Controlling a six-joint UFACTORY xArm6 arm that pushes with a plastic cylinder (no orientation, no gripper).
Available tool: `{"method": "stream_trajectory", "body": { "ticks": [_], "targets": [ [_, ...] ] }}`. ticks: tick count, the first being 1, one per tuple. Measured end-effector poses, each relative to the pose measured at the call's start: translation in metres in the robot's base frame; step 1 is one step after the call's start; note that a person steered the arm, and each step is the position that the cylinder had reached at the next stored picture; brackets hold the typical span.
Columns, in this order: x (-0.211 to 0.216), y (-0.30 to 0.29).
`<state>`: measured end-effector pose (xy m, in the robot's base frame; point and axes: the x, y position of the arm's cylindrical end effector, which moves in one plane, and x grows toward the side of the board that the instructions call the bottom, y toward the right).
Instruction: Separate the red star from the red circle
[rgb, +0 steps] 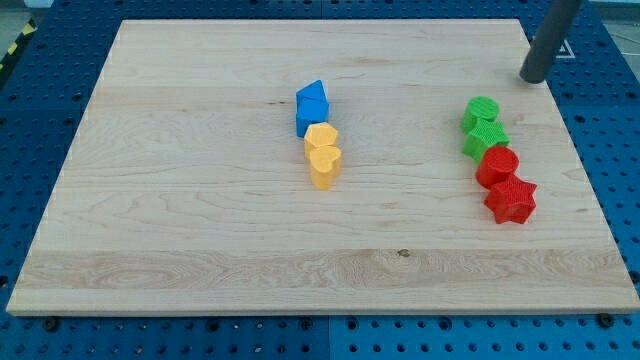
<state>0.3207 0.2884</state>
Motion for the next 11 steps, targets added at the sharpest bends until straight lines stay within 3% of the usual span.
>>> {"method": "stream_trajectory", "body": {
  "ticks": [3,6,11],
  "targets": [
    [0.065,0.041],
    [0.161,0.021],
    [0.174,-0.08]
  ]
}}
